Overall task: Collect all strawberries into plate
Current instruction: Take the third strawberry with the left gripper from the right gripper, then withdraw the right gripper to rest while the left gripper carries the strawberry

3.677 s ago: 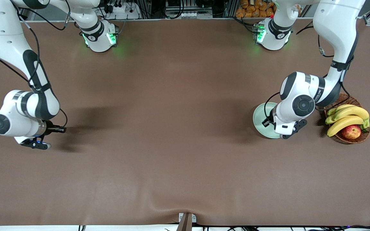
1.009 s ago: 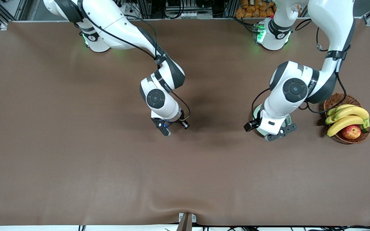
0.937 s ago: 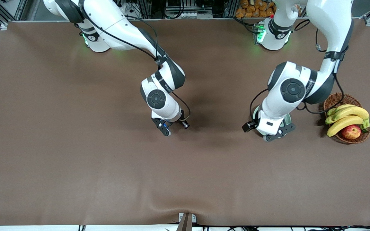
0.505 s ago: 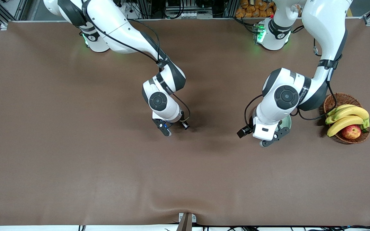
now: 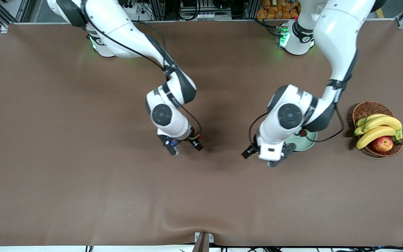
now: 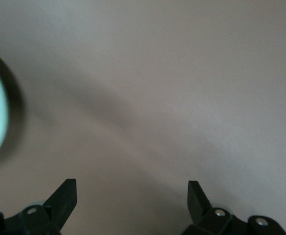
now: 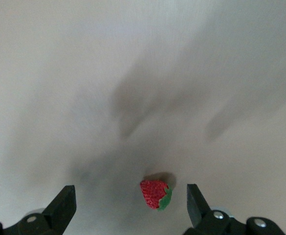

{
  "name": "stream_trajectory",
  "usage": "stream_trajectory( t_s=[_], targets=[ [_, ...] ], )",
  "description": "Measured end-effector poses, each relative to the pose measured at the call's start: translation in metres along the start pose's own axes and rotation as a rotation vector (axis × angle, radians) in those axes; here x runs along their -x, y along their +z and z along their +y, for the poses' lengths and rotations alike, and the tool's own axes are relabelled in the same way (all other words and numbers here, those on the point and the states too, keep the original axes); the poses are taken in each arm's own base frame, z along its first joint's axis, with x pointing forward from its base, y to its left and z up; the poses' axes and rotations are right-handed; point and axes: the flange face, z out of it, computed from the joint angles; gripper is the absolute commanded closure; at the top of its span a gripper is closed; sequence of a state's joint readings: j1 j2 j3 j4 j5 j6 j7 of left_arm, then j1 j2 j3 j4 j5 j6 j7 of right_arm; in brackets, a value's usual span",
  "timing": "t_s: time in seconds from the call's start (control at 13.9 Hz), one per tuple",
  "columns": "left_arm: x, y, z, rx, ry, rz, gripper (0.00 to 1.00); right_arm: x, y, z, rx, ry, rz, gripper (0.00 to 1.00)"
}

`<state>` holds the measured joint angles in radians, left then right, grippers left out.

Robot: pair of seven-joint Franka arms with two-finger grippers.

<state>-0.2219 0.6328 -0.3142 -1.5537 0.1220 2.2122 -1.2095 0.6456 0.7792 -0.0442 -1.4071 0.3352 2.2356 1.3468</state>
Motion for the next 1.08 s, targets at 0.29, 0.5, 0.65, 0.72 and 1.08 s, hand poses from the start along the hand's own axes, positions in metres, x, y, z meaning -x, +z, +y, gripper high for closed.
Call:
stream_trajectory(
  t_s=[0.29, 0.5, 0.65, 0.72, 1.08],
  targets=[
    [0.051, 0.027, 0.034, 0.025, 0.071, -0.018, 0.0, -0.061, -0.069, -0.006, 0.057, 0.031, 0.0, 0.0],
    [0.114, 0.054, 0.058, 0.047, 0.185, -0.022, 0.0, -0.11, -0.106, 0.002, 0.069, -0.022, -0.014, 0.0],
    [0.153, 0.075, 0.072, 0.044, 0.245, -0.012, 0.0, -0.144, -0.137, 0.013, 0.064, -0.066, -0.024, 0.0],
    [0.167, 0.084, 0.076, 0.037, 0.268, -0.003, 0.0, -0.16, -0.152, 0.021, 0.067, -0.088, -0.031, 0.0],
    [0.189, 0.101, 0.083, 0.022, 0.443, 0.03, 0.0, -0.226, -0.205, 0.058, 0.073, -0.159, -0.061, 0.0]
  ],
)
